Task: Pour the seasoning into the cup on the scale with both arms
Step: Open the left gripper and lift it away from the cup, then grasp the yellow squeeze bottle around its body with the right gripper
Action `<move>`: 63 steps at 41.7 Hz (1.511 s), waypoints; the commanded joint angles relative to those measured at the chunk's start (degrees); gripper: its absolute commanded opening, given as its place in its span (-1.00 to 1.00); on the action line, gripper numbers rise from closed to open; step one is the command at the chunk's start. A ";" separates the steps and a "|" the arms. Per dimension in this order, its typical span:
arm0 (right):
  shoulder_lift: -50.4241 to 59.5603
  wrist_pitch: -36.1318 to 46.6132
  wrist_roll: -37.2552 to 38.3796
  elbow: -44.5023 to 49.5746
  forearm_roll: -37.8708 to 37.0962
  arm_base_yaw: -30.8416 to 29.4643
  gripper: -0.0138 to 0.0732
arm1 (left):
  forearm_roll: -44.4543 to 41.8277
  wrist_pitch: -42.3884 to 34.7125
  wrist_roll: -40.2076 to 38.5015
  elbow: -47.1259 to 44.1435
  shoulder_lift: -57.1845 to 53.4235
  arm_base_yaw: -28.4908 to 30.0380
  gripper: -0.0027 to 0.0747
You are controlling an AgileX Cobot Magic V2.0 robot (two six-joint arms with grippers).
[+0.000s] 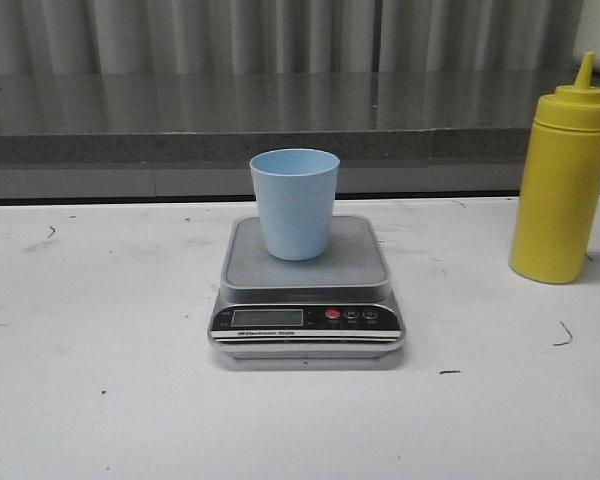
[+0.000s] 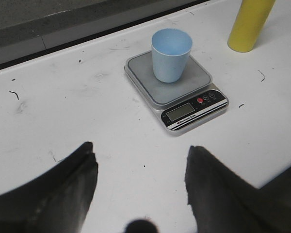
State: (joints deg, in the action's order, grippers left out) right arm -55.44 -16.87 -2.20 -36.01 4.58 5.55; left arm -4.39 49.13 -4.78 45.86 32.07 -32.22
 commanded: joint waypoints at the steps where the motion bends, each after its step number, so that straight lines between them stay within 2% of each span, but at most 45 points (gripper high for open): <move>1: -3.62 6.52 -0.33 -1.51 0.73 -0.03 0.71 | 0.34 -3.81 -0.25 1.50 0.05 -0.31 0.10; 5: -7.57 14.25 -0.33 1.44 0.73 -0.03 0.71 | 0.34 -3.81 -0.25 1.50 0.05 -0.31 0.10; 16: -19.17 43.75 4.05 10.68 0.32 -0.03 0.71 | 0.34 -3.81 -0.25 1.50 0.05 -0.31 0.10; 22: -26.18 51.49 7.87 10.03 -2.58 -0.03 0.71 | 0.34 -3.81 -0.25 1.50 0.05 -0.31 0.10; 36: -39.51 74.80 8.03 9.09 -2.53 -0.17 0.71 | 0.34 -3.81 -0.25 1.50 0.05 -0.31 0.10; 42: -43.28 76.07 7.45 6.28 0.39 -0.17 0.71 | 0.34 -3.81 -0.25 1.50 0.05 -0.31 0.10; 63: -54.34 76.39 6.97 -5.20 0.78 -1.21 0.67 | 0.34 -3.81 -0.25 1.50 0.05 -0.31 0.10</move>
State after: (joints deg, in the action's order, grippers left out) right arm -111.57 54.67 5.48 -39.53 5.19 4.84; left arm -4.39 49.13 -4.78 45.86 32.07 -32.22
